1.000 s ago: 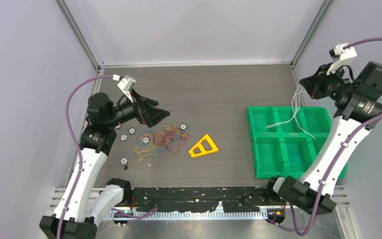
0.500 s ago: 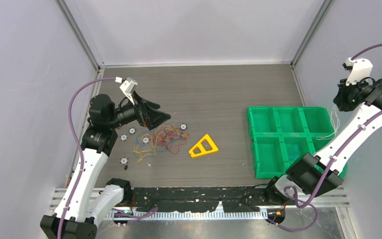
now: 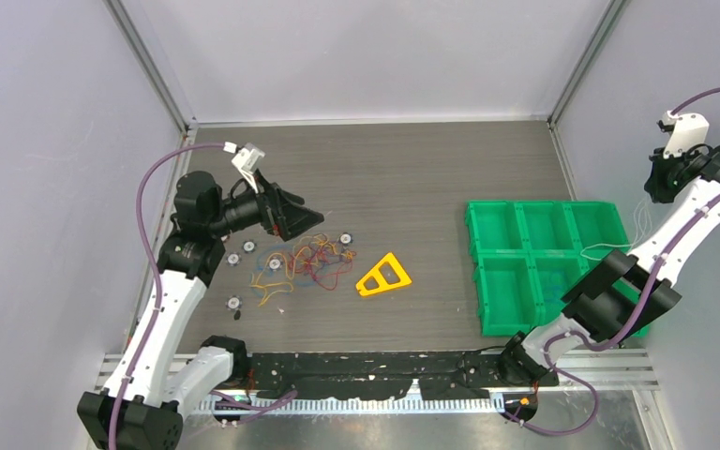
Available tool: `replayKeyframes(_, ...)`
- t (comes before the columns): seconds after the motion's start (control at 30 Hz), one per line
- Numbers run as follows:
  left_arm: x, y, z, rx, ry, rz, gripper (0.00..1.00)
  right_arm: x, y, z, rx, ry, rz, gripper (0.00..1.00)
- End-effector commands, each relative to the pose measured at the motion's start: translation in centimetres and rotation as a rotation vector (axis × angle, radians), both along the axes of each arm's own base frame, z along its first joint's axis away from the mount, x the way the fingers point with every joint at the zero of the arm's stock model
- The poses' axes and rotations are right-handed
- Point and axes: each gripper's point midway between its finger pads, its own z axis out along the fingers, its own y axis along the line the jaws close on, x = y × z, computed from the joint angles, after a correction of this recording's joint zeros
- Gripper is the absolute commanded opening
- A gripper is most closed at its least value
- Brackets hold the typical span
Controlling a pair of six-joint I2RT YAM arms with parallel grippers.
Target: Untangle the cables
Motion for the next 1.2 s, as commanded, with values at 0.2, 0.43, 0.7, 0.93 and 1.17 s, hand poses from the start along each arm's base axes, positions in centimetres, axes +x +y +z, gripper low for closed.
replayKeyframes(0.2,0.5,-0.2,1.9,0.012,-0.052,-0.014,0.97,4.1,-2.0,5.9,-0.125,-0.176,0.009,0.05)
replayKeyframes(0.43,0.7,-0.2,1.9,0.013,-0.047,-0.013,0.97,5.3,-1.8,7.0,-0.187,-0.190,0.021,0.06)
replayKeyframes(0.7,1.0,-0.3,1.8,0.014,-0.040,-0.013,0.97,6.1,-2.0,2.6,-0.202,-0.105,0.036,0.05)
replayKeyframes(0.93,0.7,-0.2,1.9,0.017,-0.041,-0.012,0.97,8.1,-0.9,-2.9,-0.219,-0.026,0.069,0.05)
replayKeyframes(1.17,0.9,-0.2,1.8,0.025,-0.042,-0.008,0.97,11.0,0.4,-6.4,-0.135,-0.089,0.126,0.05)
